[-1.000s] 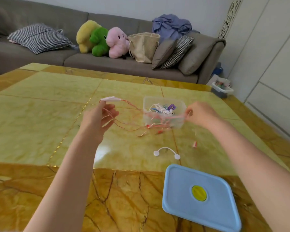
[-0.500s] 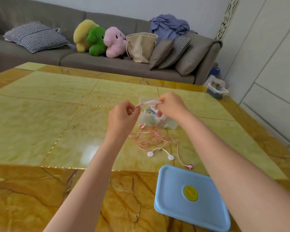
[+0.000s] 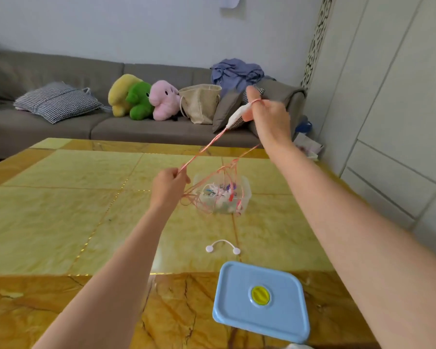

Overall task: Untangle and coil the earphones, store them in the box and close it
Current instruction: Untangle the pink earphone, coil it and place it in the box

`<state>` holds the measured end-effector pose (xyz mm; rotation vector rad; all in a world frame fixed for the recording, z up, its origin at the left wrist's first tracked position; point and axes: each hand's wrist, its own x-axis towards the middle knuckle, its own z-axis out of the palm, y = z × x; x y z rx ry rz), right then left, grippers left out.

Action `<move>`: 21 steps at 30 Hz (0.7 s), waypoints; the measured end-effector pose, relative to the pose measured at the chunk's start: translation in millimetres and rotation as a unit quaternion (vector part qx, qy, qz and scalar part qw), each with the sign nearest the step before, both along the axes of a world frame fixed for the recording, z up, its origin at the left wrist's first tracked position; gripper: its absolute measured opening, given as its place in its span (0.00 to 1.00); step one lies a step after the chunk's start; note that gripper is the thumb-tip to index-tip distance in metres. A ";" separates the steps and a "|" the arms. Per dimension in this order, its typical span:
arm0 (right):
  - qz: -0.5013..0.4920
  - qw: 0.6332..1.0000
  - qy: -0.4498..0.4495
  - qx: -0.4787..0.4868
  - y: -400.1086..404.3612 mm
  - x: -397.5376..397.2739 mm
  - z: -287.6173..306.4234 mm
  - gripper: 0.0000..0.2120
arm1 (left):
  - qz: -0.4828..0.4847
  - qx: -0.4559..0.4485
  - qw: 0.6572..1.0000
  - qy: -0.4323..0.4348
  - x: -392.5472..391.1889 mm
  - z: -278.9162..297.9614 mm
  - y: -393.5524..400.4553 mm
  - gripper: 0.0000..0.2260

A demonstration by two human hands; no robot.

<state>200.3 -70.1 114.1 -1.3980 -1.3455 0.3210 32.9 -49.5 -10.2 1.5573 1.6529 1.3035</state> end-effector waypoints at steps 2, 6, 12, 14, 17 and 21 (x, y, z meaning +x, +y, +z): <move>-0.052 0.977 -0.165 0.128 4.7 14.4 -0.4 0.26 | 0.069 0.008 0.997 -0.024 -4.1 7.1 -3.0 0.18; -0.106 0.934 -0.291 0.178 8.9 28.6 2.3 0.24 | 0.145 0.067 0.984 0.078 -13.8 27.1 -3.4 0.16; 0.147 0.957 0.199 -0.153 -5.5 12.5 19.5 0.36 | -0.080 -0.018 0.973 0.217 0.4 46.1 -8.1 0.11; 0.238 0.892 0.331 -0.197 -8.1 3.7 19.1 0.38 | -0.214 -0.071 0.971 0.080 13.9 42.4 -15.1 0.09; 0.290 0.873 0.321 -0.226 -9.3 -11.2 17.4 0.38 | -0.258 -0.095 0.961 -0.035 28.2 32.8 -22.4 0.09; 0.346 0.865 0.292 -0.217 -12.7 -18.7 30.2 0.39 | -0.333 -0.120 0.925 -0.137 35.6 9.4 -21.9 0.09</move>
